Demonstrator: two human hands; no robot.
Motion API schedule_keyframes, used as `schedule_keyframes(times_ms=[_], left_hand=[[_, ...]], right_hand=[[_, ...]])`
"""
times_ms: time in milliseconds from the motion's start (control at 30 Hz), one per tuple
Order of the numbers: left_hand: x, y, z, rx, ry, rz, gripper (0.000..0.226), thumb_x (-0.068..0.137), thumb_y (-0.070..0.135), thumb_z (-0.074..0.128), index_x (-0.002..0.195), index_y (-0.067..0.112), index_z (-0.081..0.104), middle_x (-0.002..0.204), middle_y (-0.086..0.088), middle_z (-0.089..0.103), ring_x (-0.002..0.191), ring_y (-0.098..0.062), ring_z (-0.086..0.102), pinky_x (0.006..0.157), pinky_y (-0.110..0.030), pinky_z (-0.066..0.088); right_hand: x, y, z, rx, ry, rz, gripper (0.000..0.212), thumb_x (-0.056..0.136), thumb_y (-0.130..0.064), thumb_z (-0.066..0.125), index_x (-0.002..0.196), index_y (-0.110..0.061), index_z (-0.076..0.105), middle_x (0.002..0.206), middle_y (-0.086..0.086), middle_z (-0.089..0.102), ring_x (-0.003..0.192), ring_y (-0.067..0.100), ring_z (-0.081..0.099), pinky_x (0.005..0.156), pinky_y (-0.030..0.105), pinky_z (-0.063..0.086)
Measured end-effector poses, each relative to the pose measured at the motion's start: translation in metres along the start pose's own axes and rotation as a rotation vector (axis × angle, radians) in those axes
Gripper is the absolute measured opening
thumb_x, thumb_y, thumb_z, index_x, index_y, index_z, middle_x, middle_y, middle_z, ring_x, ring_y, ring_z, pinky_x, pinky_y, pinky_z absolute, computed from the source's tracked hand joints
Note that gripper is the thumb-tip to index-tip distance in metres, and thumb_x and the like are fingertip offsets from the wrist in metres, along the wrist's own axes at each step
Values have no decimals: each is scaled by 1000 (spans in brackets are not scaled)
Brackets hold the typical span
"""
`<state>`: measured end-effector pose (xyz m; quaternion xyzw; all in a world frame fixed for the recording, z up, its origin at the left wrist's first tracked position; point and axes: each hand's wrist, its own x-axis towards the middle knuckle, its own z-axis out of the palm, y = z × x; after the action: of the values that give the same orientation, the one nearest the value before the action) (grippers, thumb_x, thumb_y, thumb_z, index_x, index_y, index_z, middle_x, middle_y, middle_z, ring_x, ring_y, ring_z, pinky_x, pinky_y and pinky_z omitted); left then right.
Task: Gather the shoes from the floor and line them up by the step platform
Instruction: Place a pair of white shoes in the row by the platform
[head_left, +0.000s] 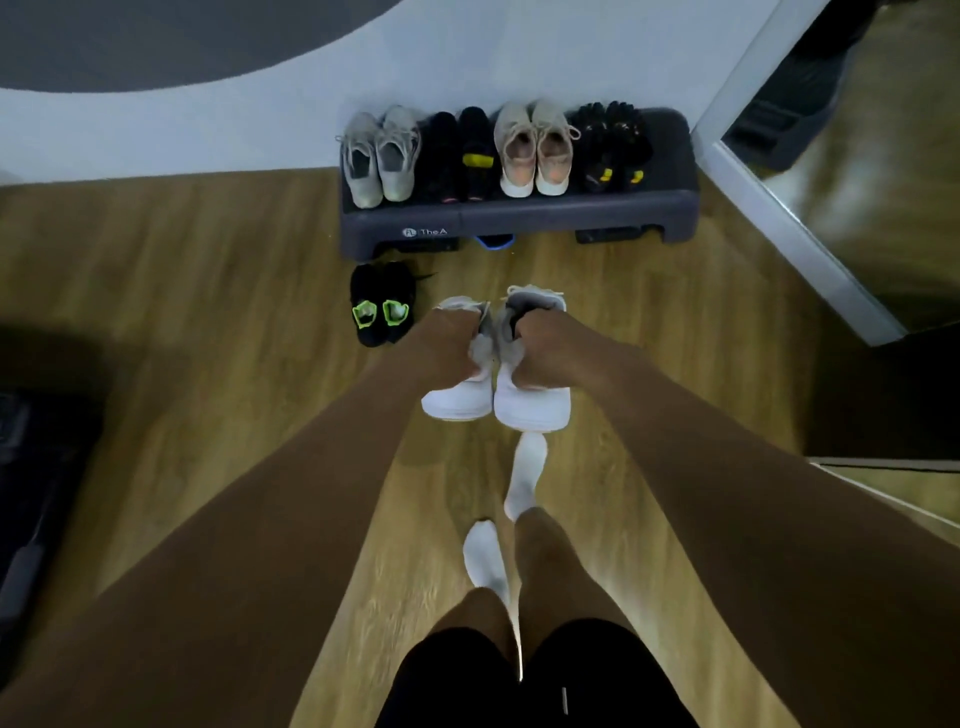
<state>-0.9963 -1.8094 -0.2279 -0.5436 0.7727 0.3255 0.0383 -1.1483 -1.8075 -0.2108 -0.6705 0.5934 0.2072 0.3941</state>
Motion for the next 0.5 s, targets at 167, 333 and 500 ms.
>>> schedule_keyframes(times_ms=[167, 333, 500], left_hand=[[92, -44, 10, -23, -48, -169, 35, 85, 19, 63, 115, 6, 51, 115, -13, 55, 106, -29, 50, 71, -28, 32], [188, -101, 31, 46, -81, -182, 36, 89, 17, 56, 121, 3, 48, 123, -17, 55, 113, -36, 51, 81, -41, 44], [274, -182, 86, 113, -136, -253, 22, 89, 14, 54, 110, 8, 52, 113, -16, 58, 102, -34, 56, 74, -40, 45]], right_hand=[[95, 21, -18, 20, 119, -121, 19, 83, -13, 63, 100, -6, 58, 80, 1, 55, 89, 23, 59, 62, 24, 35], [211, 34, -14, 1, 174, -114, 30, 83, -13, 65, 111, -3, 59, 108, 12, 64, 101, 30, 60, 67, 29, 37], [335, 49, 12, -10, 152, -68, 29, 81, -13, 64, 108, -8, 55, 108, 11, 62, 99, 29, 58, 64, 32, 36]])
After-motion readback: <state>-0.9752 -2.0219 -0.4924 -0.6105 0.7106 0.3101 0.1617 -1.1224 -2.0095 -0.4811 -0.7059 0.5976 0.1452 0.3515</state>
